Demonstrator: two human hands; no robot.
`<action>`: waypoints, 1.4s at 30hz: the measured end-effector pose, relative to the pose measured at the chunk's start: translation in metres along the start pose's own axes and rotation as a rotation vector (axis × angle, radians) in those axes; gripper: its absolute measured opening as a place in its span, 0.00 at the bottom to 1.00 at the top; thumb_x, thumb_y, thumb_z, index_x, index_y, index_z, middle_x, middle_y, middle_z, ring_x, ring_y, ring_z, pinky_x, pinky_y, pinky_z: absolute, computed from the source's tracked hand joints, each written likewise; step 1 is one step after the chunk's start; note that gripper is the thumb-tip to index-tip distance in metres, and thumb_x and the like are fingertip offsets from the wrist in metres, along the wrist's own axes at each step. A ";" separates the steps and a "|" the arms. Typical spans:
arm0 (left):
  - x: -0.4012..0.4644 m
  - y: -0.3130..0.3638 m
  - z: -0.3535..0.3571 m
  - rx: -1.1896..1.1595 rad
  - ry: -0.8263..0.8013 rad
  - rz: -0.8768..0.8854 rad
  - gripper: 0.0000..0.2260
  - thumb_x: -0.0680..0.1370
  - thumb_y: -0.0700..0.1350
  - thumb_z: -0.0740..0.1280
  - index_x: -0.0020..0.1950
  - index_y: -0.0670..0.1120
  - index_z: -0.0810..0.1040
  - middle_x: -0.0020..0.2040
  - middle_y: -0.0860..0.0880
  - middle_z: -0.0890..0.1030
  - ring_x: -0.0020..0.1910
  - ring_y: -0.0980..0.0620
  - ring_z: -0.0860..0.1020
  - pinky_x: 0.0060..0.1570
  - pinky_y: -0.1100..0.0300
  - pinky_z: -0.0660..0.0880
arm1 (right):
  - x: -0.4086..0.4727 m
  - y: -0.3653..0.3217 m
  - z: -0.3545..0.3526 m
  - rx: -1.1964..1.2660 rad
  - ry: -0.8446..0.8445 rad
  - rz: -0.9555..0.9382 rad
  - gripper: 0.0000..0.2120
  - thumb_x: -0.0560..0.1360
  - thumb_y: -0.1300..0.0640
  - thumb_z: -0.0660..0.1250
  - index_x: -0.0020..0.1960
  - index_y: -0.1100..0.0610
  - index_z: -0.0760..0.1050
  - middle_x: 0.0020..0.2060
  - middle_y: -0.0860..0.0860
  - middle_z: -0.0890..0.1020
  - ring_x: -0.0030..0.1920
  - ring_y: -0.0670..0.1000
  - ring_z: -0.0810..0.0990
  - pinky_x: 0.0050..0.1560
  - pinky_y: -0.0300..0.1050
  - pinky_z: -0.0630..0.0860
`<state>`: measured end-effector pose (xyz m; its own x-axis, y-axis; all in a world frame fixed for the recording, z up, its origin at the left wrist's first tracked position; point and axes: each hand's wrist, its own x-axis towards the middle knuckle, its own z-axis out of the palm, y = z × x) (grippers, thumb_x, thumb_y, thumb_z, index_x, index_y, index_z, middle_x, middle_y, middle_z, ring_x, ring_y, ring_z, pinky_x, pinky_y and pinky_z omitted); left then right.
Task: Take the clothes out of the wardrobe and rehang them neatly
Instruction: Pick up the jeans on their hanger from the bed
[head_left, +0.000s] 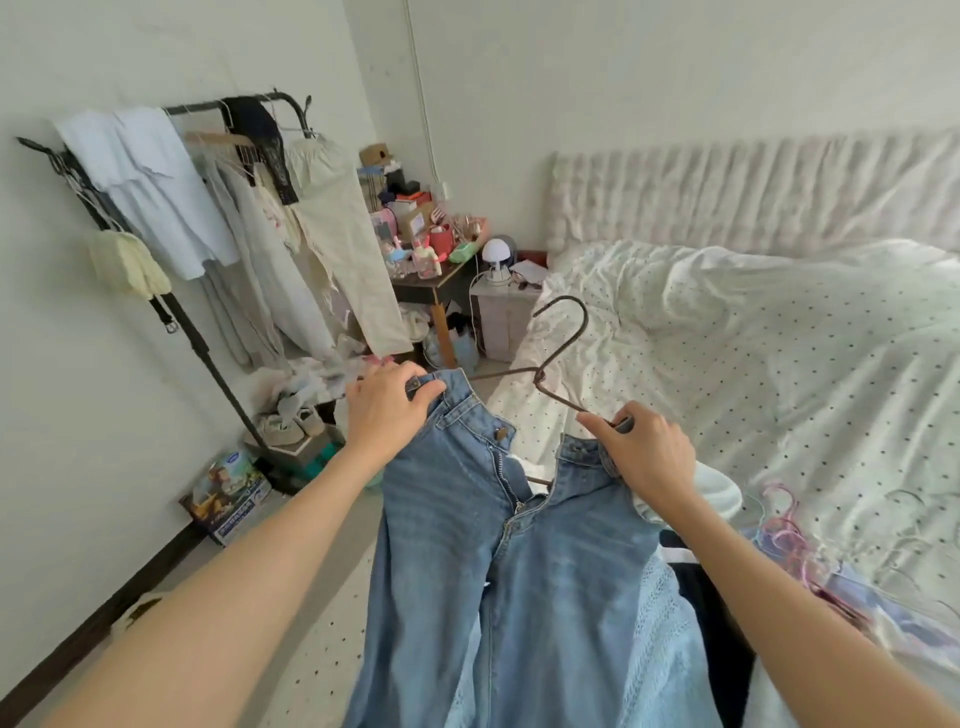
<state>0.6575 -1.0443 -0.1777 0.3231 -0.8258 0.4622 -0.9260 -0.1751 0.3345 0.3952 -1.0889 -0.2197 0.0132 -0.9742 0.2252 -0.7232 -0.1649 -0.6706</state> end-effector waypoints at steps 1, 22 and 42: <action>0.008 -0.005 0.022 0.013 -0.066 -0.006 0.15 0.77 0.56 0.62 0.55 0.47 0.78 0.55 0.48 0.78 0.59 0.46 0.71 0.54 0.52 0.62 | 0.010 0.011 0.016 -0.005 -0.031 0.028 0.24 0.71 0.36 0.64 0.32 0.54 0.61 0.26 0.49 0.70 0.28 0.50 0.68 0.29 0.43 0.63; 0.058 -0.077 0.363 -0.013 -0.660 -0.001 0.13 0.78 0.51 0.61 0.58 0.47 0.76 0.55 0.47 0.78 0.55 0.44 0.73 0.52 0.50 0.70 | 0.106 0.189 0.205 -0.319 -0.331 0.359 0.19 0.77 0.48 0.63 0.62 0.58 0.69 0.55 0.55 0.75 0.56 0.58 0.73 0.56 0.51 0.69; -0.091 -0.023 0.270 -0.141 -0.869 0.653 0.20 0.75 0.52 0.55 0.61 0.46 0.77 0.60 0.44 0.78 0.61 0.41 0.75 0.56 0.41 0.71 | -0.083 0.139 0.140 -0.370 -0.134 0.355 0.25 0.72 0.45 0.56 0.59 0.61 0.77 0.54 0.55 0.81 0.55 0.57 0.81 0.53 0.60 0.75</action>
<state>0.5966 -1.1102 -0.4490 -0.5213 -0.8429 -0.1336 -0.8200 0.4513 0.3521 0.3903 -1.0529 -0.4301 -0.2061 -0.9753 -0.0795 -0.8941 0.2207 -0.3897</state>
